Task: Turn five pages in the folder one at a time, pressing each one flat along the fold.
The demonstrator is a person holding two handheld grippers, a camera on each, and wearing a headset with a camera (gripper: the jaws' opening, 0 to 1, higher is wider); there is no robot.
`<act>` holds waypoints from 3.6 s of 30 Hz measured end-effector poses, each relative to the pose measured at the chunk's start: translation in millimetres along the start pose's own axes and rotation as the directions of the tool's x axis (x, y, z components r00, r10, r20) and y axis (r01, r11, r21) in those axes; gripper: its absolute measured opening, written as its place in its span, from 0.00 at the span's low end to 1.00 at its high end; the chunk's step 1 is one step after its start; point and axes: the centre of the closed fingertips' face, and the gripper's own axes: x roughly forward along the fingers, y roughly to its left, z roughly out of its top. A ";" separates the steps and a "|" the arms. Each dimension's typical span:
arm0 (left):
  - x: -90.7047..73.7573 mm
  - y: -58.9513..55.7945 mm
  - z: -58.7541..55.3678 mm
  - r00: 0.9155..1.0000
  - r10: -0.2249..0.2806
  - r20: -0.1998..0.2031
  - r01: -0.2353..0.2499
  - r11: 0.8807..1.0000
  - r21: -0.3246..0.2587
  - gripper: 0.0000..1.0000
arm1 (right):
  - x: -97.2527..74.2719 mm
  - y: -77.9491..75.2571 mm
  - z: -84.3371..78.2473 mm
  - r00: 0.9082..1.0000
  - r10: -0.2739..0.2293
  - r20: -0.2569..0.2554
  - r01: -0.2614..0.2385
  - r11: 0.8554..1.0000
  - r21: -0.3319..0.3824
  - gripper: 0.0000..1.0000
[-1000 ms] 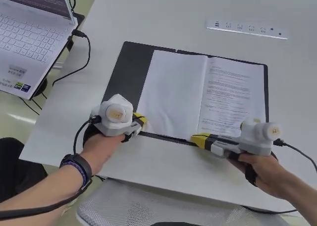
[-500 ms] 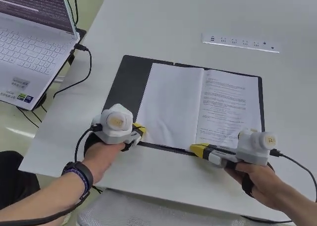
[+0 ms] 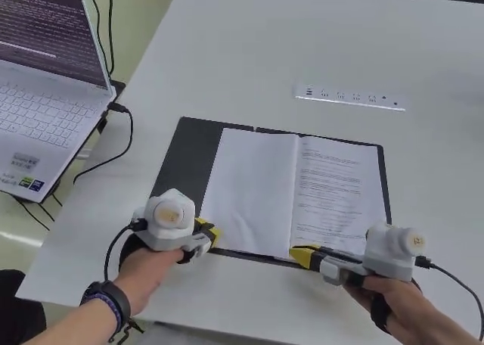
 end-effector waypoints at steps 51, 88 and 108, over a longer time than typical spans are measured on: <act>-100.7 -26.9 61.7 0.991 -0.008 0.135 -0.017 0.983 0.182 0.65 | -151.4 1.3 47.9 0.920 -0.319 0.229 0.375 0.885 -0.277 0.78; -63.6 -63.4 88.5 0.985 -0.084 0.148 0.058 0.983 0.172 0.66 | -169.9 -4.2 29.0 0.890 -0.380 0.252 0.430 0.883 -0.189 0.77; 18.9 -132.2 119.9 0.967 -0.247 0.068 0.216 0.929 0.301 0.66 | -177.4 -2.8 21.2 0.894 -0.381 0.235 0.427 0.885 -0.188 0.78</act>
